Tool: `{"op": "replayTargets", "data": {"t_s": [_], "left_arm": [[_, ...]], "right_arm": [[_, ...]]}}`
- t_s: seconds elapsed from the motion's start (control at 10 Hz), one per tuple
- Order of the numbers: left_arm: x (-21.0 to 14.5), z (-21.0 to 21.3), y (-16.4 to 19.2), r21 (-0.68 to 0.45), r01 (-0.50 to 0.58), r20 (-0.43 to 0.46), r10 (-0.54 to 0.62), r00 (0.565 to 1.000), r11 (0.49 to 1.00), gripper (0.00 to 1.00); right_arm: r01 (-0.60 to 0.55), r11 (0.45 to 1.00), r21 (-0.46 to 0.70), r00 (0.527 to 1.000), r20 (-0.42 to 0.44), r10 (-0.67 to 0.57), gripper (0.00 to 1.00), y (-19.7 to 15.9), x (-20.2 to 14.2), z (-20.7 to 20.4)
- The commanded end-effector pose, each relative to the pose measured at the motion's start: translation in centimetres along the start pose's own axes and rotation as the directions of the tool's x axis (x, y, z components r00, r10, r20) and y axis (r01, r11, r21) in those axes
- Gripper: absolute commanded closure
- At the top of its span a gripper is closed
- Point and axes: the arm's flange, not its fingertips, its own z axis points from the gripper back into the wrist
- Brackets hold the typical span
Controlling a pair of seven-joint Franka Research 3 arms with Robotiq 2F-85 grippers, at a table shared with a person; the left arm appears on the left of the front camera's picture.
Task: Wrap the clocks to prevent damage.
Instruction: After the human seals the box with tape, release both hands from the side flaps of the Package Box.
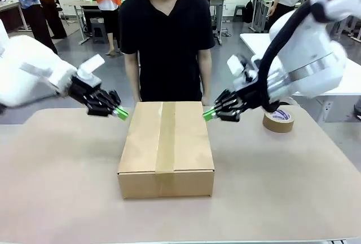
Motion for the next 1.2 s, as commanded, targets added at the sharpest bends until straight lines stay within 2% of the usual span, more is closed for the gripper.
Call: {"op": "replayTargets", "data": {"t_s": [0.0,0.1,0.2,0.4,0.5,0.6,1.1], "left_arm": [[5.5,5.4,-2.4,0.001,-0.035,-0.139,0.035,0.990,0.999,1.00],[7.1,7.6,-3.1,0.047,-0.069,-0.220,0.078,0.972,0.996,1.00],[8.8,10.3,-4.2,0.116,-0.090,-0.260,0.117,0.959,0.989,1.00],[10.6,13.3,-6.0,0.216,-0.099,-0.278,0.158,0.948,0.971,1.00],[10.3,13.4,-6.2,0.200,-0.094,-0.260,0.146,0.954,0.975,1.00],[10.7,13.7,-6.0,0.184,-0.073,-0.263,0.121,0.957,0.980,1.00],[10.7,13.7,-6.0,0.184,-0.073,-0.263,0.121,0.957,0.980,1.00]], "right_arm": [[0.050,0.999,0.012,0.992,-0.117,-0.048,0.99,3.0,3.5,6.1],[0.084,0.996,-0.034,0.983,-0.159,-0.088,0.99,3.9,4.4,8.9],[0.109,0.989,-0.102,0.977,-0.174,-0.125,0.99,4.9,5.0,11.8],[0.138,0.973,-0.184,0.975,-0.145,-0.166,0.99,6.1,5.0,15.1],[0.139,0.975,-0.172,0.982,-0.105,-0.159,0.99,6.1,4.6,15.5],[0.106,0.980,-0.168,0.979,-0.157,-0.133,0.99,5.6,5.6,15.2],[0.106,0.980,-0.168,0.979,-0.157,-0.133,0.99,5.6,5.6,15.2]]}}
